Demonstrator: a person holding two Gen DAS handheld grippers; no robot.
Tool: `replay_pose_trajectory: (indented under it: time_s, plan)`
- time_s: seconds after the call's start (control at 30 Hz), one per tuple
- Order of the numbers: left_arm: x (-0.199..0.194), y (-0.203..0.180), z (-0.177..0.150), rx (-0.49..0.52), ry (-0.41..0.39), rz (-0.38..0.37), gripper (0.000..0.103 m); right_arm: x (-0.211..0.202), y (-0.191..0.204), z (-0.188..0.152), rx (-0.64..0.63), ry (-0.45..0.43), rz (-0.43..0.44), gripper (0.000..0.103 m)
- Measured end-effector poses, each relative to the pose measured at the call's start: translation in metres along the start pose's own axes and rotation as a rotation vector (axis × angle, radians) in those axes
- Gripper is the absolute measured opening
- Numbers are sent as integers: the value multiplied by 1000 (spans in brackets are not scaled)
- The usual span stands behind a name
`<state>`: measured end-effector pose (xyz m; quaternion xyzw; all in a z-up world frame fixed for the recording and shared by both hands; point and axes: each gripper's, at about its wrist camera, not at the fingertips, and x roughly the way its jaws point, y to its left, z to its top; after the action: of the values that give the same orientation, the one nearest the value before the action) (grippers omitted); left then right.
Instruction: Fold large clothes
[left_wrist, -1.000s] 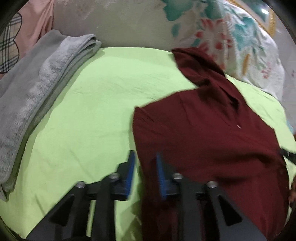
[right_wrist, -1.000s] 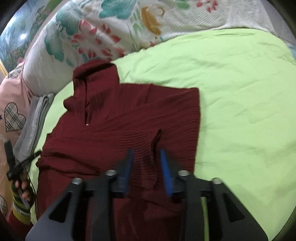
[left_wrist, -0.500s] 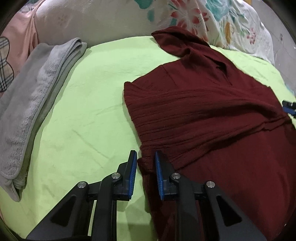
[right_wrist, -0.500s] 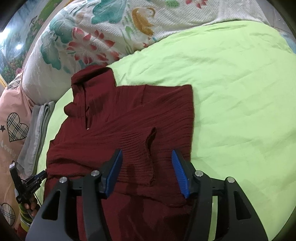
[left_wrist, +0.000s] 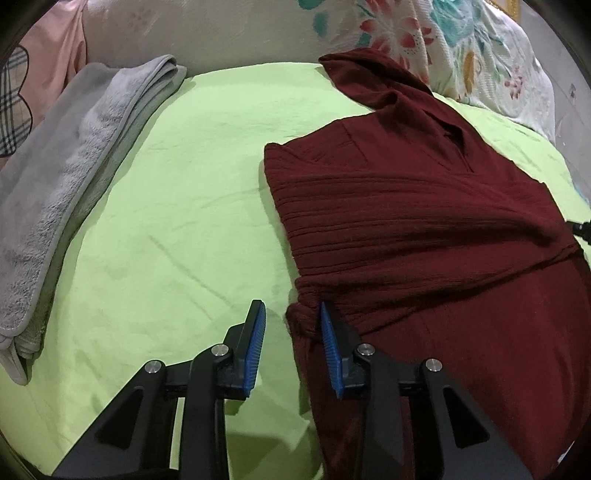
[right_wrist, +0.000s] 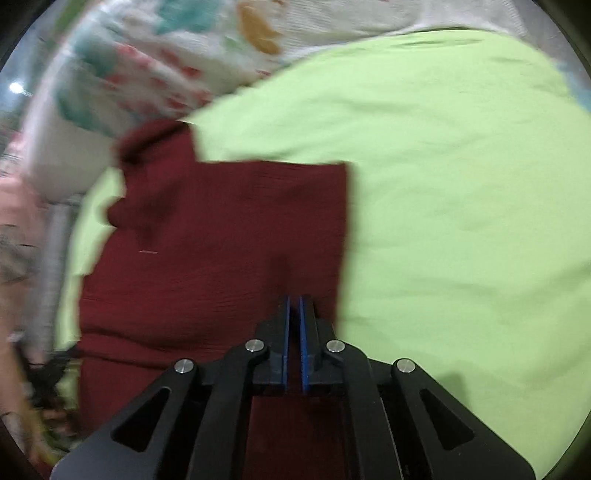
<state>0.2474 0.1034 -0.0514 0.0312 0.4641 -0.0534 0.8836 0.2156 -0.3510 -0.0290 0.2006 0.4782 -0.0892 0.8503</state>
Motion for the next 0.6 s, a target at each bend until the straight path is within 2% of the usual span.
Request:
replay_pose_trajectory:
  time_s: [0.07, 0.2, 0.3, 0.33, 0.5, 0.6]
  plan:
    - [-7, 3, 1, -21, -2, -19, 32, -9, -6, 0, 32, -29, 47, 8]
    - [-24, 10, 17, -85, -19, -72, 30, -25, 4, 10, -5, -97, 74, 46]
    - [-30, 5, 43, -110, -51, -110, 34, -19, 29, 29, -55, -93, 143, 48]
    - [-29, 0, 57, -117, -59, -115, 39, -16, 39, 34, -71, -93, 159, 48]
    - [-8, -22, 107, -151, -63, -153, 47, 14, 89, 78, -138, -84, 239, 48]
    - [17, -29, 144, -190, -54, -169, 52, 31, 113, 105, -173, -92, 259, 57]
